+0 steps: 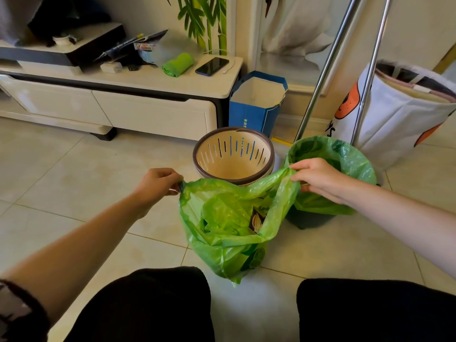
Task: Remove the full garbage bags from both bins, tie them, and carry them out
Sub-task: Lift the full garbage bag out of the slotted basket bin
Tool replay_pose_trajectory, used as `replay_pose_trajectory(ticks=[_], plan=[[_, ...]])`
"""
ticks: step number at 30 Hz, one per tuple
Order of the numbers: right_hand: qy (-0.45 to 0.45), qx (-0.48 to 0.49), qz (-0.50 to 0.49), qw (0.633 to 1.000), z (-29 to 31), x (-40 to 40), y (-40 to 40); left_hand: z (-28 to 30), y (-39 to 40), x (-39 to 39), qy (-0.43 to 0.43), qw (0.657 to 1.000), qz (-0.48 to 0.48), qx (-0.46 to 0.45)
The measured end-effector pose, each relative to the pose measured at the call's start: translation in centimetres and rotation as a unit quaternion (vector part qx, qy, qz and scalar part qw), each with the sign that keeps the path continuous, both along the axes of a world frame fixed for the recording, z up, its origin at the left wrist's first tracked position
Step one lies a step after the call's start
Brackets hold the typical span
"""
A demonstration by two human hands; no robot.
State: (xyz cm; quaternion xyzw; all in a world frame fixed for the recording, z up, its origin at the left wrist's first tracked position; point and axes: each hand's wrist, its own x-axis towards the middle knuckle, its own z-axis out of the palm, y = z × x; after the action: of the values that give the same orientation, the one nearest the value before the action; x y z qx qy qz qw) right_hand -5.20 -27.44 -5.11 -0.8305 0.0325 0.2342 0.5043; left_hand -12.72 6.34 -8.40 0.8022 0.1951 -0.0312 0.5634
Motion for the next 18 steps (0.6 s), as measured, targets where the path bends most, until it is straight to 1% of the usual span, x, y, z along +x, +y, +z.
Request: replay_pose_trajectory(ticks=[5, 9, 14, 15, 16, 18], plan=[[-0.003, -0.017, 0.0, 1.0, -0.3, 0.3, -0.4, -0.7, 0.6, 0.1, 0.028, 0.999, -0.009, 0.04], [-0.037, -0.041, -0.025, 0.998, -0.8, 0.5, -1.0, -1.8, 1.2, 0.5, 0.042, 0.995, 0.014, 0.085], [-0.05, -0.047, -0.046, 0.997, -1.3, 1.3, -1.5, -2.9, 0.6, 0.6, 0.136, 0.987, 0.027, 0.086], [-0.055, -0.049, -0.046, 0.996, -1.4, 1.3, -1.5, -3.2, 0.4, 0.7, 0.133, 0.984, 0.026, 0.113], [-0.064, -0.051, -0.046, 0.996, -1.5, 1.4, -1.5, -3.4, 0.3, 1.0, 0.108, 0.982, 0.032, 0.152], [-0.088, -0.058, -0.052, 0.993, -1.6, 1.6, -1.6, -3.3, 0.2, 1.6, 0.031, 0.975, 0.077, 0.206]])
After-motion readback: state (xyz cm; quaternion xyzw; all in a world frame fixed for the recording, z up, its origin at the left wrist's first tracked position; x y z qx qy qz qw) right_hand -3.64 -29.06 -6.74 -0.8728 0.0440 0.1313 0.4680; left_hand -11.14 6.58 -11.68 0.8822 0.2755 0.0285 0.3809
